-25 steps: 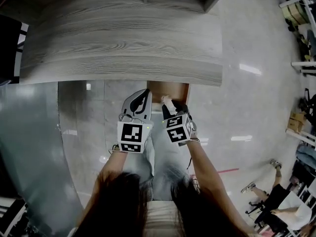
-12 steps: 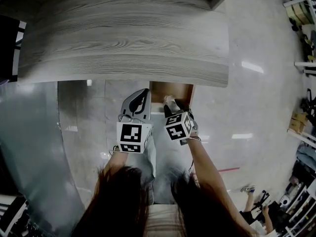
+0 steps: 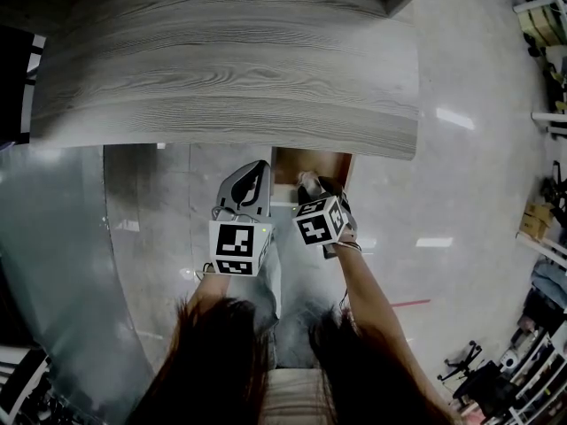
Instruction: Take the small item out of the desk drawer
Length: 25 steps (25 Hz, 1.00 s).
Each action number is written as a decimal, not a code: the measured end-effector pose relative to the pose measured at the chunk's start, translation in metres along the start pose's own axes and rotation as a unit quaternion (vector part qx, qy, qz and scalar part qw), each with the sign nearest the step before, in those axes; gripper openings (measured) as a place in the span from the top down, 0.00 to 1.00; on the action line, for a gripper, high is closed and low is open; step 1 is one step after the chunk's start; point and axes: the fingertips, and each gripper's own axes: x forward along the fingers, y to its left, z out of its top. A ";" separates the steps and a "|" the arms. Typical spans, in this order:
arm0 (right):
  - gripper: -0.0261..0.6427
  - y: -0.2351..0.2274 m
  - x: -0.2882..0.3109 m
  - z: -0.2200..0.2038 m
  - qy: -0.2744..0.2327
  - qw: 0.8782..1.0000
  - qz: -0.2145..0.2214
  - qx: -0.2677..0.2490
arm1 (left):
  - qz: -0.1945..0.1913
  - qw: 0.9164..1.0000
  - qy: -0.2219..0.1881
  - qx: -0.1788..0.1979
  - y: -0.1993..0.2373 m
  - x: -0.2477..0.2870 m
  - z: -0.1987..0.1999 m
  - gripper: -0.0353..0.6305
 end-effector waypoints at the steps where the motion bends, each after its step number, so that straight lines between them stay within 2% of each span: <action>1: 0.69 0.000 0.001 0.000 0.005 1.000 0.000 0.002 | 0.000 1.000 0.000 -0.001 0.001 0.001 -0.001 0.93; 10: 0.69 -0.003 0.010 -0.006 0.052 0.997 0.009 0.047 | 0.003 1.000 0.000 -0.008 0.005 0.005 -0.004 0.93; 25: 0.72 -0.008 -0.003 -0.007 0.022 0.998 -0.001 0.058 | 0.008 1.000 0.006 -0.001 0.007 -0.006 -0.003 0.93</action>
